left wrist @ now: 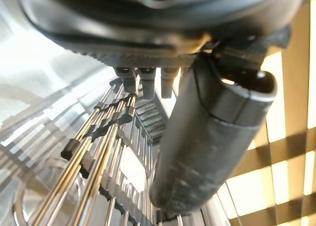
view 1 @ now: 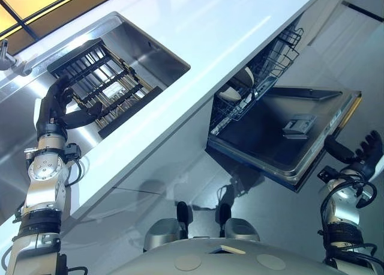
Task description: Pick up plates and place into dishwasher.
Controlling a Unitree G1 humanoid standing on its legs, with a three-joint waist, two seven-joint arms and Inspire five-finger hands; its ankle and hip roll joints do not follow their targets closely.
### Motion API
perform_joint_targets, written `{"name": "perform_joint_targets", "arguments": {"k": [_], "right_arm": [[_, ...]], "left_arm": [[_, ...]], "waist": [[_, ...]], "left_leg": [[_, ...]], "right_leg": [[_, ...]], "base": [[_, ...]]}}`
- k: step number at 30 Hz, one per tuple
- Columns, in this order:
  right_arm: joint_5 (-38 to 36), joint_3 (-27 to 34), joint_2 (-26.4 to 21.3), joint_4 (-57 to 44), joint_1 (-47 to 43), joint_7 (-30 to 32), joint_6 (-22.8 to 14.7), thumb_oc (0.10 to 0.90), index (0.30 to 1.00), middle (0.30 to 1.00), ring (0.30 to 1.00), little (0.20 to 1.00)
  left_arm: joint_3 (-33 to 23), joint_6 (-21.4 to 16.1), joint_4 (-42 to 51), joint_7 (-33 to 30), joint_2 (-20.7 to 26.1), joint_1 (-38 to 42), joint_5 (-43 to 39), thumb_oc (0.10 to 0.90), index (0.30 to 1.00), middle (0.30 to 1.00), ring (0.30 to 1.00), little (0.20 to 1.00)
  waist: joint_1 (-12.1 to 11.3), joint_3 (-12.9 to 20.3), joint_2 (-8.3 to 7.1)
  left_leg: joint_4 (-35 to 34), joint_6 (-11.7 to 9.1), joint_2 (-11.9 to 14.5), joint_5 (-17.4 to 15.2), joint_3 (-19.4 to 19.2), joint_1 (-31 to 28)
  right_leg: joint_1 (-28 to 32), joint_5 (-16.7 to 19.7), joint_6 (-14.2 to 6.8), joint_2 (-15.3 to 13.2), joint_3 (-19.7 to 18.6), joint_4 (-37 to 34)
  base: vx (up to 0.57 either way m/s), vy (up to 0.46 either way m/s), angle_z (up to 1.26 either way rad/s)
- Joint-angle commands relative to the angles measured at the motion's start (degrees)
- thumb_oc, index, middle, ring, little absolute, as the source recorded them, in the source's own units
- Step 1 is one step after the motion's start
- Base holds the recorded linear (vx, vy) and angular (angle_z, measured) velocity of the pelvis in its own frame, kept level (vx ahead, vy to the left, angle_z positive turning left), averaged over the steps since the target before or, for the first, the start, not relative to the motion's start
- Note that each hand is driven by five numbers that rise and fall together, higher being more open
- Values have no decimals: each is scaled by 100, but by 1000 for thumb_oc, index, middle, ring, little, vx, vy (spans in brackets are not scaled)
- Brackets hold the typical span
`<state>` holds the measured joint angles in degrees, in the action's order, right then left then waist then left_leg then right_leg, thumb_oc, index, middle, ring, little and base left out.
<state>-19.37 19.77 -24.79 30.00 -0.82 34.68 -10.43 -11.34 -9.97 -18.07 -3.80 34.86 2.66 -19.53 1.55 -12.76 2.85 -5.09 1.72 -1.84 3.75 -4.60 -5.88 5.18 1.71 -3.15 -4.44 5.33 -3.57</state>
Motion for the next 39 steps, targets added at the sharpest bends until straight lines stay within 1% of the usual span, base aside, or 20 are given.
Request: {"name": "perform_joint_targets", "arguments": {"k": [1,3,6,7,9,13,15,17,18,20,21,22,23,25,26,32,35,37,38,39], "right_arm": [[-303,273,-960,-73,-737,359,-855,800,900,900,900,900],[-411,248,-1017,196,-858,364,-1013,800,900,900,900,900],[-779,180,-958,450,-948,132,-1112,800,900,900,900,900],[-904,169,-943,471,-963,65,-1115,800,900,900,900,900],[-1555,115,-835,556,-1000,-266,-1200,800,900,900,900,900],[-2881,35,-635,736,-1096,-972,-1289,800,900,900,900,900],[-3716,14,-517,844,-1126,-1584,-1162,800,900,900,900,900],[-4291,5,-451,971,-1151,-2215,-1012,800,900,900,900,900],[-4374,2,-446,992,-1155,-2321,-991,800,900,900,900,900],[-4867,3,-394,1092,-1186,-2979,-749,800,900,900,900,900],[-5301,-13,-332,1144,-1227,-3501,-595,800,900,900,900,900],[-5352,-13,-334,1180,-1235,-3592,-589,800,900,900,900,900],[-5657,-58,-281,1164,-1267,-3998,-488,800,900,900,900,900],[-6153,-112,-162,1057,-1287,-4744,-162,800,900,900,900,900],[-6464,-164,-9,935,-1287,-5387,168,800,900,900,900,900],[-7147,-523,392,233,-1406,-7395,1581,800,900,900,900,900],[-7384,-903,474,-441,-1537,-7981,1996,800,900,900,900,900],[-7367,-1178,609,-1053,-1687,-8136,2089,800,900,900,900,900],[-7185,-1488,751,-1769,-1923,-8086,2011,800,900,900,900,900],[-7134,-1556,785,-1912,-1958,-8116,1996,800,900,900,900,900]], "left_arm": [[298,-1238,84,-560,53,754,-113,800,900,900,900,900],[203,-1776,95,-1604,150,900,367,800,900,900,900,900],[98,-2142,286,-2274,165,1028,478,800,900,900,900,900],[92,-2169,325,-2339,157,1044,494,800,900,900,900,900],[92,-2300,460,-2570,102,1131,574,800,900,900,900,900],[186,-2307,595,-2754,-23,1304,734,800,900,900,900,900],[201,-2270,599,-2766,-24,1340,812,800,900,900,900,900],[198,-2286,589,-2813,16,1358,836,800,900,900,900,900],[193,-2291,588,-2822,23,1360,836,800,900,900,900,900],[150,-2397,561,-2921,52,1358,868,800,900,900,900,900],[80,-2507,562,-3058,66,1375,920,800,900,900,900,900],[81,-2521,553,-3075,69,1380,927,800,900,900,900,900],[29,-2615,563,-3183,82,1391,962,800,900,900,900,900],[-30,-2713,631,-3414,84,1397,1105,800,900,900,900,900],[-69,-2793,692,-3576,62,1401,1262,800,900,900,900,900],[-144,-2917,890,-4136,23,1501,1734,800,900,900,900,900],[-187,-2945,965,-4190,41,1499,1753,800,900,900,900,900],[-178,-2932,1004,-4209,38,1502,1789,800,900,900,900,900],[-147,-2914,1058,-4274,29,1529,1816,800,900,900,900,900],[-144,-2913,1058,-4296,30,1537,1826,800,900,900,900,900]], "waist": [[156,-120,441],[156,-312,499],[123,-552,490],[118,-582,483],[95,-761,445],[33,-1030,376],[-18,-1149,331],[-52,-1226,304],[-57,-1234,296],[-85,-1323,256],[-124,-1398,243],[-127,-1392,231],[-154,-1418,211],[-189,-1463,177],[-220,-1500,156],[-341,-1578,95],[-401,-1609,76],[-439,-1647,67],[-474,-1687,66],[-477,-1696,61]], "left_leg": [[448,68,-194,-861,-1,200],[563,61,-214,-841,34,434],[844,55,-201,-842,97,789],[903,54,-197,-848,106,848],[1256,52,-179,-895,154,1168],[2005,47,-192,-1032,246,1799],[2364,52,-199,-1120,297,2102],[2619,50,-216,-1186,329,2338],[2662,49,-219,-1198,334,2380],[2913,43,-248,-1306,347,2593],[3034,41,-248,-1280,345,2803],[3092,39,-256,-1335,345,2837],[3168,39,-259,-1347,350,2958],[3295,45,-263,-1367,374,3127],[3397,49,-268,-1382,386,3238],[3668,34,-295,-1424,416,3541],[3803,1,-283,-1442,417,3651],[3844,-18,-270,-1431,414,3701],[3858,-24,-261,-1418,409,3745],[3855,-24,-258,-1415,407,3751]], "right_leg": [[-845,-1025,-143,218,157,1420],[-1081,-1086,-77,236,114,1601],[-1425,-1169,28,251,112,1941],[-1483,-1184,45,252,114,2006],[-1795,-1260,137,248,149,2371],[-2378,-1435,321,222,271,3090],[-2642,-1529,417,209,344,3432],[-2838,-1608,476,186,378,3683],[-2874,-1622,485,182,382,3723],[-3060,-1747,521,160,388,3984],[-3229,-1736,558,153,419,4110],[-3262,-1792,554,144,412,4170],[-3350,-1812,567,146,415,4234],[-3479,-1837,587,146,436,4360],[-3560,-1852,595,133,460,4465],[-3765,-1881,581,82,561,4675],[-3783,-1858,570,58,599,4678],[-3770,-1828,562,48,618,4637],[-3773,-1800,560,51,629,4586],[-3770,-1792,560,55,630,4568]], "base": [[-139,-33,-11],[-157,-56,-4],[-130,-93,-2],[-128,-99,0],[-143,-107,-2],[-127,-97,1],[-85,-110,9],[-44,-83,7],[-8,-60,6],[-37,-70,7],[-59,-63,1],[-60,-69,-2],[-19,-58,0],[-46,-73,-1],[-40,-64,-4],[-41,-34,-4],[-30,-2,-9],[-49,23,-20],[-59,43,-18],[-59,51,-19]]}}
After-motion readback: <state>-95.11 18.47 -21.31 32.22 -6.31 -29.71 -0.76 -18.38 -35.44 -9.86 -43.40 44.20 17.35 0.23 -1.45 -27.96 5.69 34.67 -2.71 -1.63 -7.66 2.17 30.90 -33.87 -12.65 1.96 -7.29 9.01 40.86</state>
